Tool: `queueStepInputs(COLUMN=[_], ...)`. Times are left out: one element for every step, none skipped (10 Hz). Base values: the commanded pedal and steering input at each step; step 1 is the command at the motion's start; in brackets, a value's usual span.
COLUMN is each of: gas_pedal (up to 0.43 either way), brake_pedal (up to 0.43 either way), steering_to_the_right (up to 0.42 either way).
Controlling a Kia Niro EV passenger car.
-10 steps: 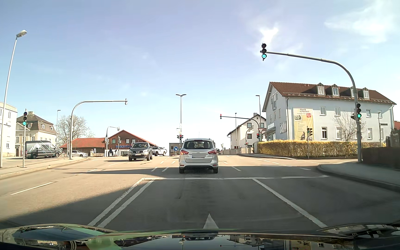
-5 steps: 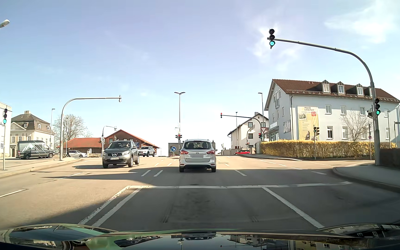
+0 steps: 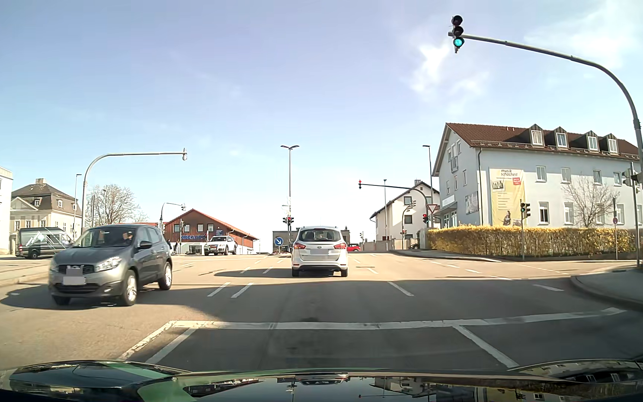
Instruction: Follow the waypoints while adhering to traffic rules and regulations
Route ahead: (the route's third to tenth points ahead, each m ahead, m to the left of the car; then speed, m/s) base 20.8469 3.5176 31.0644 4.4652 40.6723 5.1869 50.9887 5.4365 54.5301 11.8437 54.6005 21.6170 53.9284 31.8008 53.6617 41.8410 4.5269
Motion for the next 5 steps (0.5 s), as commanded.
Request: queueStepInputs(gas_pedal=[0.248, 0.26, 0.26, 0.26, 0.26], brake_pedal=[0.0, 0.0, 0.0, 0.0, 0.0], steering_to_the_right=[-0.026, -0.026, -0.026, -0.025, -0.024])
